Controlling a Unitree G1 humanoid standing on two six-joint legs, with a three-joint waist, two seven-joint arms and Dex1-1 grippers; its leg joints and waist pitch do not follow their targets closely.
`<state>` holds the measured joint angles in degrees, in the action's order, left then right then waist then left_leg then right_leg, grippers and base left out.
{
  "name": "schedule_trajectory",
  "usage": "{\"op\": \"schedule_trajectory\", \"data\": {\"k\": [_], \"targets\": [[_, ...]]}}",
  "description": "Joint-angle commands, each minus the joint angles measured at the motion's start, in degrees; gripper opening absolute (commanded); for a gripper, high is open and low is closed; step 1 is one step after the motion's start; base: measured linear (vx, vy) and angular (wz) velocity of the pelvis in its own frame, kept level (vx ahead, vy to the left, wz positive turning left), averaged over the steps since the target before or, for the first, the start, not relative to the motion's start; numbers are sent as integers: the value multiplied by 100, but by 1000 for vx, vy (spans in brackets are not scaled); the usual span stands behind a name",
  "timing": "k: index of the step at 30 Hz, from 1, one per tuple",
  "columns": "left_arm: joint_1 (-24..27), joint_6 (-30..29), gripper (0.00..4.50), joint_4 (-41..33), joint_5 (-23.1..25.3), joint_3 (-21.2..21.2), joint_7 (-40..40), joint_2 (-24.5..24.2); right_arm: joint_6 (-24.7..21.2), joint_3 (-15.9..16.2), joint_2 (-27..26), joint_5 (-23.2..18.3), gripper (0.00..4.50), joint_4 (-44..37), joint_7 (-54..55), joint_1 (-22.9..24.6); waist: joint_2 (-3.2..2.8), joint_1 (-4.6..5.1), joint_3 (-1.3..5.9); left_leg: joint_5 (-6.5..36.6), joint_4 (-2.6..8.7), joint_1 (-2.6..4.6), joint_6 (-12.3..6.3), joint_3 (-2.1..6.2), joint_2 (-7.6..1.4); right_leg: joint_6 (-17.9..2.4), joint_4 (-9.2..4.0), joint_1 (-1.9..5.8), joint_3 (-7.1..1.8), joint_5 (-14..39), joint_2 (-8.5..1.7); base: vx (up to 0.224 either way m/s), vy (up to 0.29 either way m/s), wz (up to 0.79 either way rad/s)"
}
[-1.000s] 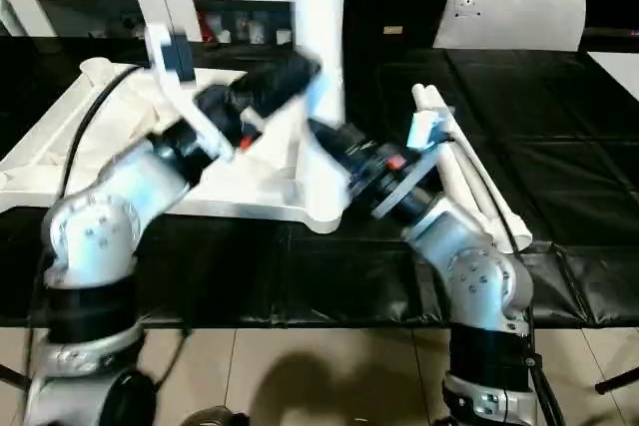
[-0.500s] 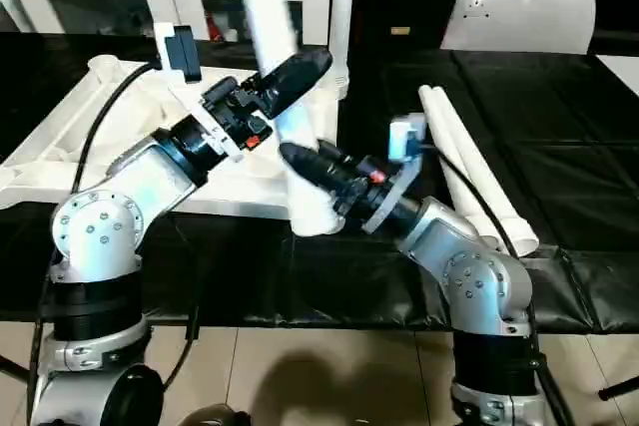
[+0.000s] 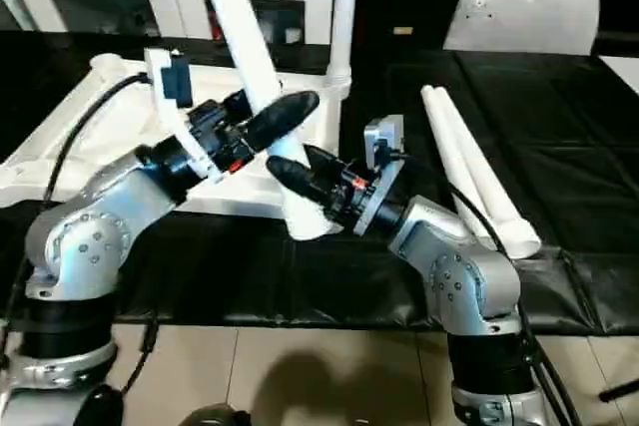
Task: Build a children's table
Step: Pick table leg
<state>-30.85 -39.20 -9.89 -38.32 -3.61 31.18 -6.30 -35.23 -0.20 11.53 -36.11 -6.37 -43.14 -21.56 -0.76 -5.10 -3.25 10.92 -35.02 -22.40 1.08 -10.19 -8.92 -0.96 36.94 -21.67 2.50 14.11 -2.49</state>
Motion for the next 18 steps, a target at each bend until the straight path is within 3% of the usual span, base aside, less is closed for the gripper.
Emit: {"op": "schedule_trajectory", "data": {"k": [1,3,8,18], "targets": [[-39,85,414,-125,-1,170,175,3,50,51,47,133,187,-27,-5,56,43,18,387,150,348,111,-196,172,-422,-1086,-421,274,-312,-329,-567,0,0,0],[-23,187,374,-68,41,221,202,-43,118,98,76,167,186,-15,-22,77,41,17,388,179,345,105,-216,173,-422,-1117,-421,281,-315,-352,-578,0,0,0],[-16,473,345,31,235,301,349,-77,255,172,128,283,186,46,-51,62,52,25,391,160,338,101,-246,169,-414,-1113,-424,286,-318,-374,-570,0,0,0],[-46,686,241,232,440,329,393,-232,515,323,202,546,185,162,-69,27,60,25,402,105,329,106,-278,166,-418,-1151,-394,284,-311,-452,-574,0,0,0]]}}
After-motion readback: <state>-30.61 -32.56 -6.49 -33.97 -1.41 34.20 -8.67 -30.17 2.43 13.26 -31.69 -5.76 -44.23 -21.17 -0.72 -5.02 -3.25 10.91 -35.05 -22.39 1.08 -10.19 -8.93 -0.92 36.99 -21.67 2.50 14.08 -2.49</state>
